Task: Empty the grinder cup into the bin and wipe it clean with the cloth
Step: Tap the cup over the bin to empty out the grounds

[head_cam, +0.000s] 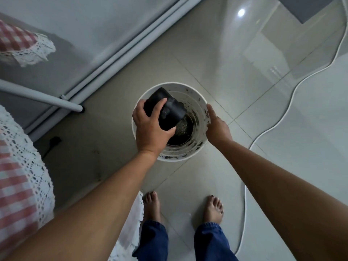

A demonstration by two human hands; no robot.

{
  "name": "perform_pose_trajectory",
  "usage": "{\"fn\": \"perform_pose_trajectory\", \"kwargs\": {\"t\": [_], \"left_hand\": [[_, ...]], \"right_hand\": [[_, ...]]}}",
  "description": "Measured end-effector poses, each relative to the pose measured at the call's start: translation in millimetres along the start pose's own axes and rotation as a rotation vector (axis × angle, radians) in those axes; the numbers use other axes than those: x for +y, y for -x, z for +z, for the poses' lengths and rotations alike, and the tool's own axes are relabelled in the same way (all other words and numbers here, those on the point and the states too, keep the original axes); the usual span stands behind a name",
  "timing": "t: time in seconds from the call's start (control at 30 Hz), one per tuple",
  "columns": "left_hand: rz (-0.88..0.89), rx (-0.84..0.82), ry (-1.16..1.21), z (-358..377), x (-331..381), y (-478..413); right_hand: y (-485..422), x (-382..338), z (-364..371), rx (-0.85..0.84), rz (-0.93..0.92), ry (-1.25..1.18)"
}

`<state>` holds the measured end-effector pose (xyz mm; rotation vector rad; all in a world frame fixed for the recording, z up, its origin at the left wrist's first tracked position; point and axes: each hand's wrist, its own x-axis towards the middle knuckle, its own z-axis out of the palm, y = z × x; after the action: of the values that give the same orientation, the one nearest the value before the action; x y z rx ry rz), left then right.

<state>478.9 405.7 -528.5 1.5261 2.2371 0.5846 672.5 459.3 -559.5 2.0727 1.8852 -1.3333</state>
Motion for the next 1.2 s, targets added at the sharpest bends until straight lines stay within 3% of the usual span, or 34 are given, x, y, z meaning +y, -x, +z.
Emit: {"fn": "perform_pose_trajectory", "kwargs": {"t": [0.17, 0.37, 0.57, 0.77, 0.83, 0.9, 0.97, 1.03, 1.1, 1.2], "left_hand": [[0.246, 0.118, -0.224, 3, -7, 3], [0.365, 0.185, -0.319, 5, -9, 5], [0.430, 0.223, -0.355, 5, -4, 5], [0.373, 0.212, -0.334, 5, -1, 4], [0.303, 0.192, -0.298, 0, 6, 4], [0.088, 0.123, -0.147, -8, 15, -2], [-0.247, 0.017, 0.196, -21, 20, -12], [-0.493, -0.082, 0.566, -43, 29, -19], [-0.592, -0.247, 0.728, -69, 42, -21], [-0.685, -0.455, 0.790, -118, 72, -18]], "right_hand": [[0, 1, 1, 0.010, 0.008, -0.007], [0, 2, 3, 0.012, 0.017, -0.020], [0, 2, 3, 0.022, 0.020, -0.042], [-2, 4, 4, 0.028, 0.035, -0.048], [-4, 3, 3, 0.019, 0.050, -0.044], [-5, -1, -1, 0.025, 0.044, -0.056], [-1, -11, -12, 0.032, 0.011, -0.162], [12, -28, -33, 0.021, -0.023, -0.415], [28, -50, -59, -0.010, -0.027, -0.690], [62, -86, -104, -0.097, -0.060, -0.871]]}}
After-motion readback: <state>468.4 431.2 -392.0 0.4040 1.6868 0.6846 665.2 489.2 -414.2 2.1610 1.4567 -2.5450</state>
